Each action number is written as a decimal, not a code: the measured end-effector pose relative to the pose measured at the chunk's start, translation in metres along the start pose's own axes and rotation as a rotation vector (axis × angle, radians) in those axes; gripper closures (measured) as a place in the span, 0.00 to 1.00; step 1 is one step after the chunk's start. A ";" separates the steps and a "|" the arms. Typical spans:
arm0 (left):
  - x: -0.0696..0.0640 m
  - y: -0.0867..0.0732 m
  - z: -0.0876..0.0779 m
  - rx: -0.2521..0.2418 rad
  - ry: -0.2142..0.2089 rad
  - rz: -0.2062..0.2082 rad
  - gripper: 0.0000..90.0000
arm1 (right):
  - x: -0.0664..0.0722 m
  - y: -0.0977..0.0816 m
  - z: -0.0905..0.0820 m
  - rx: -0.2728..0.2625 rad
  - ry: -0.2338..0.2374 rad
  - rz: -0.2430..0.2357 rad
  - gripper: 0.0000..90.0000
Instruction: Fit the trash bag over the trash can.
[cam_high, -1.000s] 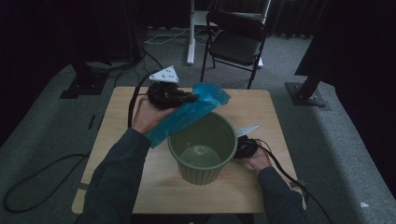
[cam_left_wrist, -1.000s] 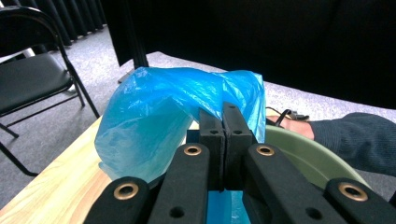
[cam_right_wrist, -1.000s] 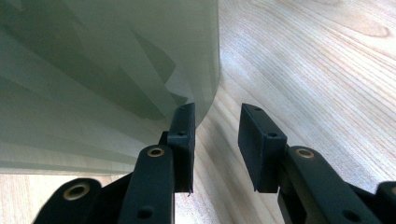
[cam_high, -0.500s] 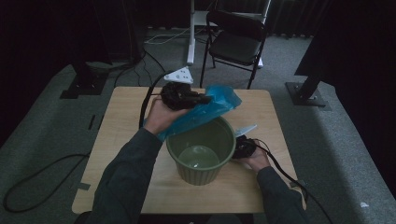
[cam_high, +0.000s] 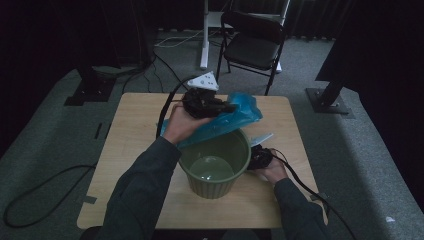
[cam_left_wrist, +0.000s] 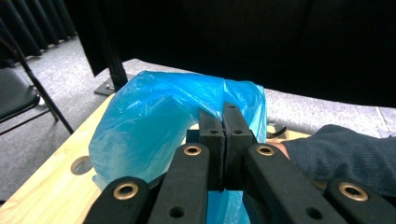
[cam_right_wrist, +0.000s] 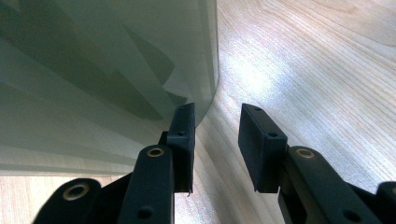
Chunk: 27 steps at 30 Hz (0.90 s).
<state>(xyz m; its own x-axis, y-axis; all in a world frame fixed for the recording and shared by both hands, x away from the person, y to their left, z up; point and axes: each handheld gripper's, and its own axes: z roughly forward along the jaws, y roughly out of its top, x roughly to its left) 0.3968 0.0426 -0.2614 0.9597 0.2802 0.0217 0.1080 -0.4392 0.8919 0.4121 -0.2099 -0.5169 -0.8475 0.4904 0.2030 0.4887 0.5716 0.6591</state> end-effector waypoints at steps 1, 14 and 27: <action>-0.001 0.001 0.002 -0.003 -0.006 0.000 0.99 | 0.000 0.000 0.000 0.002 -0.001 0.007 0.73; -0.022 0.019 0.041 0.019 -0.078 0.034 0.98 | -0.001 0.001 0.000 -0.013 -0.003 0.001 0.73; -0.020 0.015 0.043 0.030 -0.075 0.028 0.98 | 0.000 0.001 -0.006 -0.001 -0.004 0.005 0.73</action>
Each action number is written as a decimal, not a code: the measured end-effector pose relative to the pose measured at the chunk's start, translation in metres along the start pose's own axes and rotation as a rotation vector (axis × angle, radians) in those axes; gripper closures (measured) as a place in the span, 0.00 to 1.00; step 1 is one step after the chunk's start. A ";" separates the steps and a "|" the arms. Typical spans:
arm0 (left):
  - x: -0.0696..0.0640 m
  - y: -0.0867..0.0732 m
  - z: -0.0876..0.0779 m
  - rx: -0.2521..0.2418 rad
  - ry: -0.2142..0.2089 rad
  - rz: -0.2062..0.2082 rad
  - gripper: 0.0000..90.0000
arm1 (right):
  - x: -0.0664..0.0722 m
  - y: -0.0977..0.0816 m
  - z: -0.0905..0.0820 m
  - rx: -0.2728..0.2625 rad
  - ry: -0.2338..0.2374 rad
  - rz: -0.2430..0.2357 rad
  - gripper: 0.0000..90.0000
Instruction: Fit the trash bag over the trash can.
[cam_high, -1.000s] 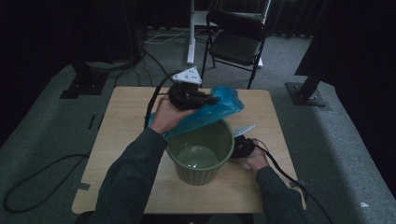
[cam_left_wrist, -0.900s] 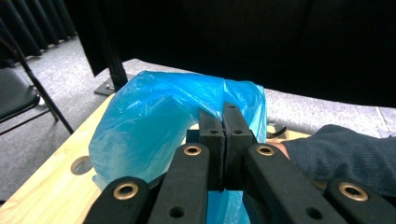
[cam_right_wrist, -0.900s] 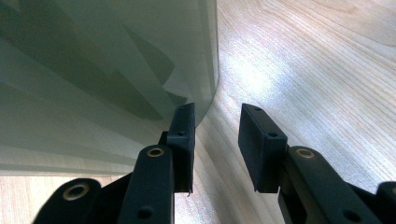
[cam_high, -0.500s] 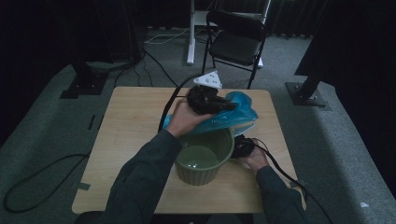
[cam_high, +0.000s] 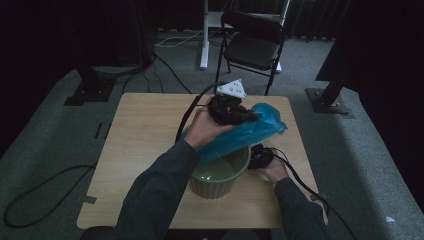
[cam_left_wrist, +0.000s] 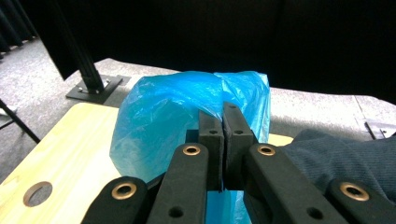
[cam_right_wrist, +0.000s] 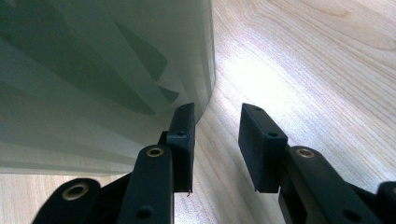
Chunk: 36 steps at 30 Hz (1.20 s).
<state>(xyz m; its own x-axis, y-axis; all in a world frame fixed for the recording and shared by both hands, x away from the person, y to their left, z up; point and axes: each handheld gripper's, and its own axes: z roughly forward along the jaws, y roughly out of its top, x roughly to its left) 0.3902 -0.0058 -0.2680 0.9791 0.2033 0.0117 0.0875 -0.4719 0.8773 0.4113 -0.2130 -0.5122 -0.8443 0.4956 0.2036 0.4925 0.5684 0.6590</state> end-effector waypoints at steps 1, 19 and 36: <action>0.001 -0.002 -0.002 -0.001 0.004 -0.003 0.98 | 0.000 0.000 0.000 0.001 0.000 0.002 0.73; 0.020 -0.031 -0.024 -0.021 0.055 -0.070 0.98 | -0.001 -0.006 -0.006 -0.024 -0.016 -0.011 0.72; 0.026 -0.046 -0.027 -0.002 0.063 -0.091 0.98 | 0.004 -0.019 -0.041 -0.092 -0.100 0.008 0.68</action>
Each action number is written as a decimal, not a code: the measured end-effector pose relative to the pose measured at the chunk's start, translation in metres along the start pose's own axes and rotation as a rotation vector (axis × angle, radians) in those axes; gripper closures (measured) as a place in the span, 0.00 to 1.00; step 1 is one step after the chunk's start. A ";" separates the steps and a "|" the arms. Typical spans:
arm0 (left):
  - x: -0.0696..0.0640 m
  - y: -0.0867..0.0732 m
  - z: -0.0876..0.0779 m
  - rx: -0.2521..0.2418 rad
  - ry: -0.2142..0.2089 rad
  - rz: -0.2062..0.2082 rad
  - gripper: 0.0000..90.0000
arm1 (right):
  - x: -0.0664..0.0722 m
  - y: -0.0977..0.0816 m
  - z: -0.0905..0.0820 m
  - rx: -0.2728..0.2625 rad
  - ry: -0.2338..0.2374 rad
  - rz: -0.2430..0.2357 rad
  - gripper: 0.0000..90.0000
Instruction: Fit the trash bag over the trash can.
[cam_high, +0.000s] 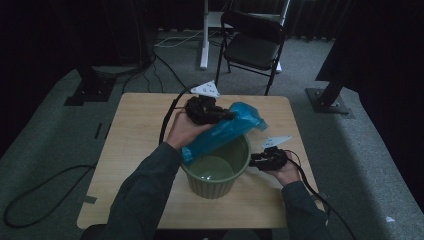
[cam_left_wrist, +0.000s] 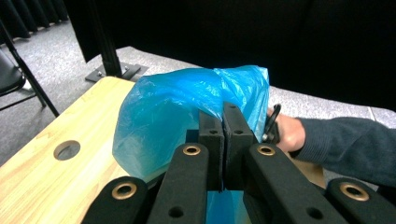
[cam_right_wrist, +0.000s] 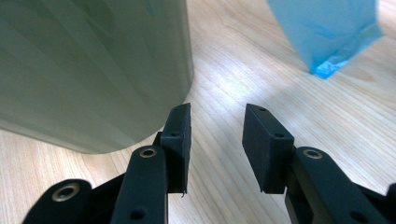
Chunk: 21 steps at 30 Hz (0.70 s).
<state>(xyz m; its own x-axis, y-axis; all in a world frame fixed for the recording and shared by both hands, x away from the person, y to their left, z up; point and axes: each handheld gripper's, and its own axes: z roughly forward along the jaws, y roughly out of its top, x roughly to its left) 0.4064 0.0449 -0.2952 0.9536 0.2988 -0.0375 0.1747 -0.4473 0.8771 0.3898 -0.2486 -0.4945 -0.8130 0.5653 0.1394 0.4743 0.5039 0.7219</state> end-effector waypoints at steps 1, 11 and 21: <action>0.000 -0.001 0.000 0.000 0.000 -0.003 0.98 | 0.000 -0.001 -0.002 -0.005 -0.006 0.005 0.68; 0.002 -0.011 -0.006 0.017 0.011 -0.005 0.98 | -0.003 0.000 -0.021 -0.044 -0.034 0.008 0.68; 0.004 -0.023 -0.010 0.032 0.017 -0.011 0.98 | -0.006 0.002 -0.031 -0.089 -0.050 0.022 0.70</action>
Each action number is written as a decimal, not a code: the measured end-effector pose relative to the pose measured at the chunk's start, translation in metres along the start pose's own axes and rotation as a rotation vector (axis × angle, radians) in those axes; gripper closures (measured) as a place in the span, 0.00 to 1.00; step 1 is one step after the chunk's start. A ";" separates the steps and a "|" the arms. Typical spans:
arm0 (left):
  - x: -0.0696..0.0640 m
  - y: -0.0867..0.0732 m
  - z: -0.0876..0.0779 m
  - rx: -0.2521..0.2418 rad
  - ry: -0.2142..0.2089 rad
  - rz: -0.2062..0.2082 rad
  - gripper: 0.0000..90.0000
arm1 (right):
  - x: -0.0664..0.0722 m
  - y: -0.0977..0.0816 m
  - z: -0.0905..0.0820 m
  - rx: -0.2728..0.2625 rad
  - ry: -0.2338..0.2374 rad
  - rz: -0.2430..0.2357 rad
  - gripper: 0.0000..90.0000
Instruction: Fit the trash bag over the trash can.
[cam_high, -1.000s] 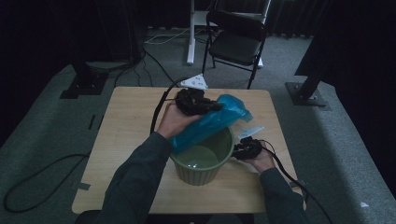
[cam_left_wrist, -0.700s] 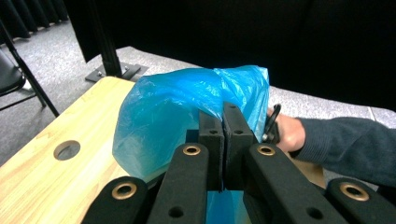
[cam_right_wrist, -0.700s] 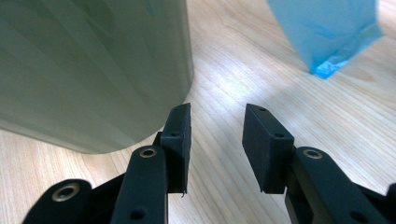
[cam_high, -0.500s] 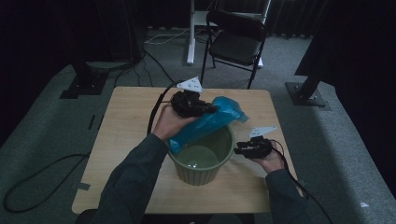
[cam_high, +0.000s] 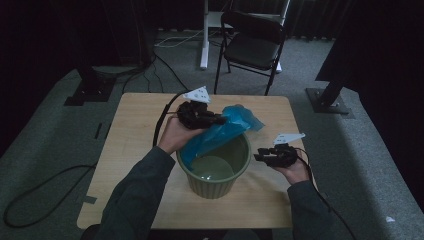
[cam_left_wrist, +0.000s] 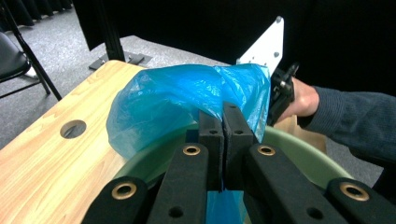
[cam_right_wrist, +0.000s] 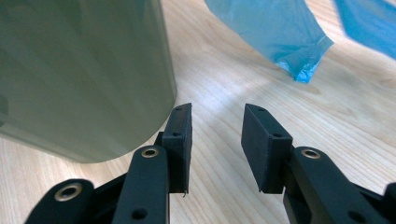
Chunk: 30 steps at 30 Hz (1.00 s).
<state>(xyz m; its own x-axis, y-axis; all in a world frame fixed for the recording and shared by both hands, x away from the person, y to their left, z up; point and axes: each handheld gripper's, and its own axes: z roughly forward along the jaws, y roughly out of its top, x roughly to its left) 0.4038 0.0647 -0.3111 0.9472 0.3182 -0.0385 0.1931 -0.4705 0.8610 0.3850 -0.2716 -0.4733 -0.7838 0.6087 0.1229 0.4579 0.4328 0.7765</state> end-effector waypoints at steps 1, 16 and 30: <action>0.000 -0.002 0.000 0.010 0.003 0.001 0.98 | -0.001 0.000 -0.001 -0.007 -0.003 0.003 0.71; 0.002 -0.014 0.001 0.045 0.003 -0.002 0.98 | -0.002 0.016 -0.022 -0.168 -0.067 0.021 0.75; -0.002 -0.022 0.001 0.050 -0.016 0.002 0.97 | 0.000 0.054 -0.009 -0.175 -0.139 -0.039 0.65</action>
<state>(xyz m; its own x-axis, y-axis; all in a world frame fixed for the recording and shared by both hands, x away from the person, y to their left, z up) 0.3978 0.0733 -0.3308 0.9514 0.3046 -0.0453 0.2036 -0.5118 0.8346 0.4053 -0.2545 -0.4258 -0.7285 0.6849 0.0142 0.3396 0.3431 0.8758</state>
